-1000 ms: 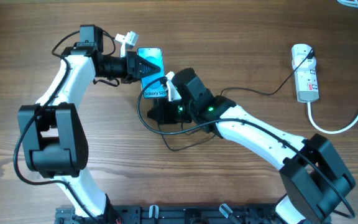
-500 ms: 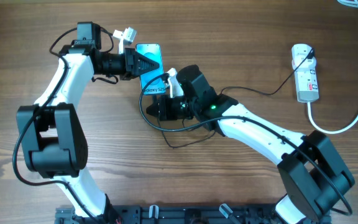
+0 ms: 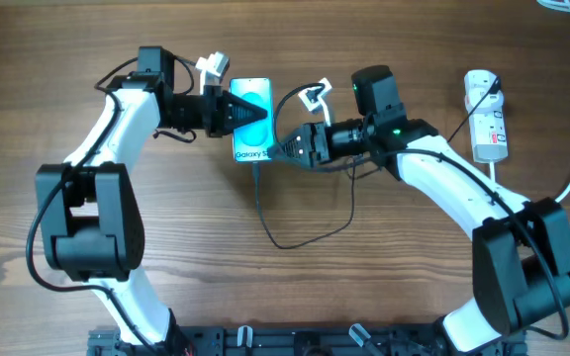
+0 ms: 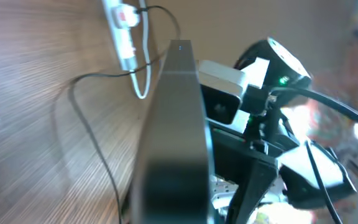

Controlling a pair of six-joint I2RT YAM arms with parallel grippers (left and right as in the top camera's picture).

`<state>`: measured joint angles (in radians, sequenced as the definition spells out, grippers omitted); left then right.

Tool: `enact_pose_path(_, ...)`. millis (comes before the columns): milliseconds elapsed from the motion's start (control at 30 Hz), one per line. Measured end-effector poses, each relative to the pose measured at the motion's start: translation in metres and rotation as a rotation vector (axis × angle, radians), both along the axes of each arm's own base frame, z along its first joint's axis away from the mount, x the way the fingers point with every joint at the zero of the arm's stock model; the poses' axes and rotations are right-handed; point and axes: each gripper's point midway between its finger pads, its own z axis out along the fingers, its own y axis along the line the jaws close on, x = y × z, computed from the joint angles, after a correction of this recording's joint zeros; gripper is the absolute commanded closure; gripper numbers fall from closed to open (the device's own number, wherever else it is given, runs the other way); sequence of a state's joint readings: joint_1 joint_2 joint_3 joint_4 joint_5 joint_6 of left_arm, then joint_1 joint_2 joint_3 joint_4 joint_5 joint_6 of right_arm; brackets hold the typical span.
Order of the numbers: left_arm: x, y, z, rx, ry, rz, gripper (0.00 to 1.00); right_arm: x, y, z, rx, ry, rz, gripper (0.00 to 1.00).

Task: Plug charger to phone and switch on socket
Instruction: 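Lower the plugged phone onto the table with both grippers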

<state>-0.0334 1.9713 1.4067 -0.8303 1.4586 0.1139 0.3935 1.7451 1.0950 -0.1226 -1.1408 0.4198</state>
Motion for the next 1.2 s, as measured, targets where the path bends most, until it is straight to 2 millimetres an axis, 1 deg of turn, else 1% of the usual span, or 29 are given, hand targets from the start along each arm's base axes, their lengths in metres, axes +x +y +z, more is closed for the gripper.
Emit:
enact_pose_path(33, -0.004, -0.008, 0.005, -0.028, -0.019, -0.026, 0.96, -0.003, 0.004, 0.009, 0.041, -0.020, 0.033, 0.43)
enact_pose_path(67, -0.008, -0.015, 0.007, -0.041, -0.033, -0.050, 0.96, -0.006, 0.008, 0.013, 0.058, -0.021, 0.049, 0.44)
enact_pose_path(133, -0.012, -0.026, 0.010, -0.059, -0.068, -0.081, 0.96, -0.003, 0.011, 0.025, 0.095, -0.033, 0.052, 0.55)
enact_pose_path(167, -0.013, -0.028, 0.011, -0.064, -0.075, -0.088, 0.96, -0.002, 0.012, 0.027, 0.100, -0.017, 0.048, 0.63)
enact_pose_path(233, -0.014, -0.029, 0.016, -0.094, -0.081, -0.096, 0.96, -0.002, 0.012, 0.028, 0.097, 0.028, 0.034, 0.68)
enact_pose_path(300, -0.014, -0.029, 0.018, -0.105, -0.089, -0.098, 0.96, -0.002, 0.012, 0.028, 0.094, 0.068, 0.024, 0.70)
enact_pose_path(467, -0.012, -0.029, 0.018, -0.107, -0.114, -0.099, 0.96, 0.000, 0.011, 0.022, 0.066, 0.114, -0.007, 0.89)
enact_pose_path(533, -0.012, -0.029, 0.019, -0.108, -0.117, -0.099, 0.96, 0.002, 0.010, 0.019, 0.053, 0.112, -0.020, 0.94)
enact_pose_path(567, -0.012, -0.029, 0.019, -0.108, -0.117, -0.100, 0.94, 0.002, 0.011, 0.019, 0.054, 0.108, -0.019, 0.95)
enact_pose_path(600, -0.011, -0.028, 0.019, -0.109, -0.120, -0.099, 0.87, 0.002, 0.011, 0.020, 0.057, 0.102, -0.018, 0.96)
enact_pose_path(700, -0.010, -0.028, 0.019, -0.107, -0.143, -0.098, 0.51, 0.004, 0.011, 0.019, 0.051, 0.099, -0.028, 0.96)
enact_pose_path(733, -0.008, -0.028, 0.016, -0.088, -0.155, -0.094, 0.16, 0.003, 0.012, 0.019, 0.051, 0.100, -0.026, 0.96)
enact_pose_path(767, -0.006, -0.028, 0.013, -0.070, -0.173, -0.090, 0.00, 0.002, 0.013, 0.018, 0.049, 0.100, -0.022, 0.96)
enact_pose_path(833, -0.001, -0.027, 0.009, -0.042, -0.207, -0.081, 0.00, 0.000, 0.014, 0.017, 0.044, 0.111, -0.019, 0.96)
enact_pose_path(900, 0.005, -0.020, 0.007, -0.030, -0.221, -0.060, 0.00, -0.002, 0.012, 0.008, 0.007, 0.150, -0.040, 0.96)
enact_pose_path(933, 0.008, -0.014, 0.006, -0.019, -0.220, -0.041, 0.00, -0.002, 0.007, -0.006, -0.052, 0.189, -0.074, 0.96)
enact_pose_path(967, 0.017, 0.001, 0.001, 0.013, -0.218, 0.004, 0.00, -0.001, 0.005, -0.013, -0.083, 0.195, -0.096, 0.96)
enact_pose_path(1033, 0.024, 0.015, -0.008, 0.066, -0.189, 0.048, 0.00, 0.000, 0.001, -0.023, -0.130, 0.200, -0.123, 0.96)
enact_pose_path(1067, 0.028, 0.025, -0.015, 0.106, -0.165, 0.078, 0.00, 0.003, -0.003, -0.034, -0.177, 0.202, -0.155, 0.96)
enact_pose_path(1100, 0.031, 0.036, -0.022, 0.153, -0.138, 0.111, 0.00, 0.006, -0.005, -0.041, -0.201, 0.197, -0.172, 0.96)
enact_pose_path(1133, 0.032, 0.042, -0.030, 0.194, -0.108, 0.129, 0.00, 0.008, -0.006, -0.048, -0.216, 0.195, -0.181, 0.96)
enact_pose_path(1167, 0.031, 0.047, -0.040, 0.251, -0.072, 0.146, 0.00, 0.011, -0.006, -0.059, -0.236, 0.200, -0.188, 0.96)
enact_pose_path(1200, 0.031, 0.051, -0.049, 0.306, -0.049, 0.156, 0.00, 0.014, -0.007, -0.075, -0.261, 0.215, -0.194, 0.96)
